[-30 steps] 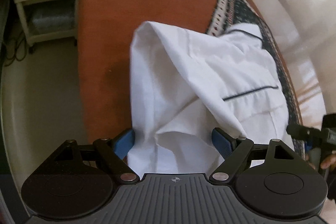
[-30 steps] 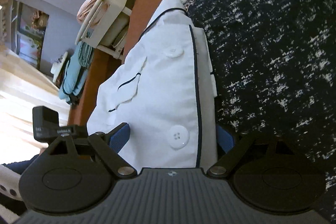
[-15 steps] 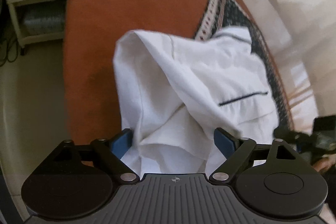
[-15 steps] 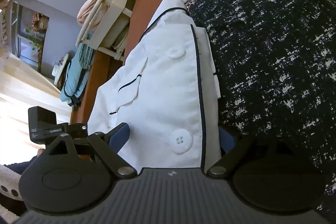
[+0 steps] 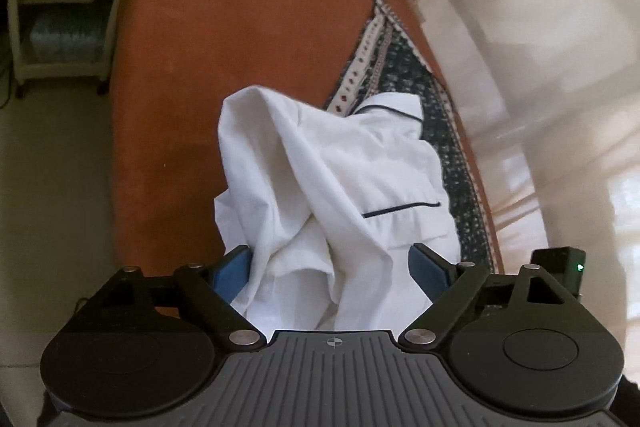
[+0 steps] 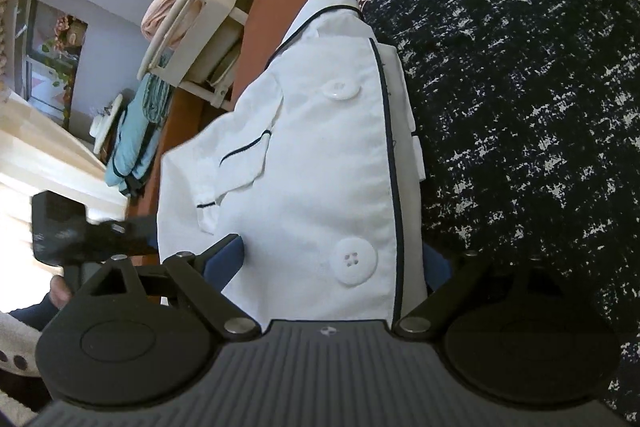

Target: Fold clothes

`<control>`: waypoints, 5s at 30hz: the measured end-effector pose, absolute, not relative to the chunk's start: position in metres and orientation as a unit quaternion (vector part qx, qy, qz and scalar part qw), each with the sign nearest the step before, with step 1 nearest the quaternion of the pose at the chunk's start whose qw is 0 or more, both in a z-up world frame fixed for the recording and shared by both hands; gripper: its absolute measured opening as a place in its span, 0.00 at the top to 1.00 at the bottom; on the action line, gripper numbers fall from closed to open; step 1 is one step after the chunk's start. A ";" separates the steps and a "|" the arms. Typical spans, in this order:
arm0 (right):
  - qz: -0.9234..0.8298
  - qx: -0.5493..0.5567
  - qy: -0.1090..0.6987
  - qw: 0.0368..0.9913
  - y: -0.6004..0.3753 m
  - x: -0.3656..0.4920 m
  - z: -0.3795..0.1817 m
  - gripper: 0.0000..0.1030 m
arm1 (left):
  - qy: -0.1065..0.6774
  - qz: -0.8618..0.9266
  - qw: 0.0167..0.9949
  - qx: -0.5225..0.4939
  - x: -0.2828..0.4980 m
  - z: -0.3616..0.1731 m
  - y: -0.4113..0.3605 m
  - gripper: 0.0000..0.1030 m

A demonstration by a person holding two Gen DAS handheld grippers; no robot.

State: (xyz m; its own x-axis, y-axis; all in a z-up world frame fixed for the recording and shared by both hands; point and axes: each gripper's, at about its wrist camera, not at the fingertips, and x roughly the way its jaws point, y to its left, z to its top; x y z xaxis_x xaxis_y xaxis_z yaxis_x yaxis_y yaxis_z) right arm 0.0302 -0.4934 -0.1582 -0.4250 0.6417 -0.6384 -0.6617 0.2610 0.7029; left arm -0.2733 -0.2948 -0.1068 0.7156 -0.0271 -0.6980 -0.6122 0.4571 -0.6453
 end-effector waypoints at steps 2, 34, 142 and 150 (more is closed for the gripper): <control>0.612 -0.009 0.581 0.536 -0.494 0.029 -0.158 0.07 | 0.339 0.178 0.788 -0.482 -0.269 -0.107 -0.298 0.10; 0.566 -0.067 0.533 0.625 -0.496 -0.030 -0.067 0.66 | 0.361 0.134 0.812 -0.439 -0.269 -0.125 -0.302 0.91; -0.006 0.098 0.313 0.945 -1.088 -0.100 -0.064 0.58 | 0.400 -0.389 0.830 0.004 0.034 -0.107 -0.883 0.39; -0.016 0.112 0.341 0.933 -1.077 -0.115 -0.081 0.58 | 0.450 -0.300 0.841 -0.020 0.059 -0.152 -0.861 0.47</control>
State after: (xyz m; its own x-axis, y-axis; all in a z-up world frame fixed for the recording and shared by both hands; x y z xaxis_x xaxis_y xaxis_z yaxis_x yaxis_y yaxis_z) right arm -0.1154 -1.0771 -0.0814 0.7664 0.0476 -0.6405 0.1054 0.9744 0.1985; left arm 0.0591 -0.8615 -0.1520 0.4144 -0.5218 -0.7456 0.4866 0.8194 -0.3030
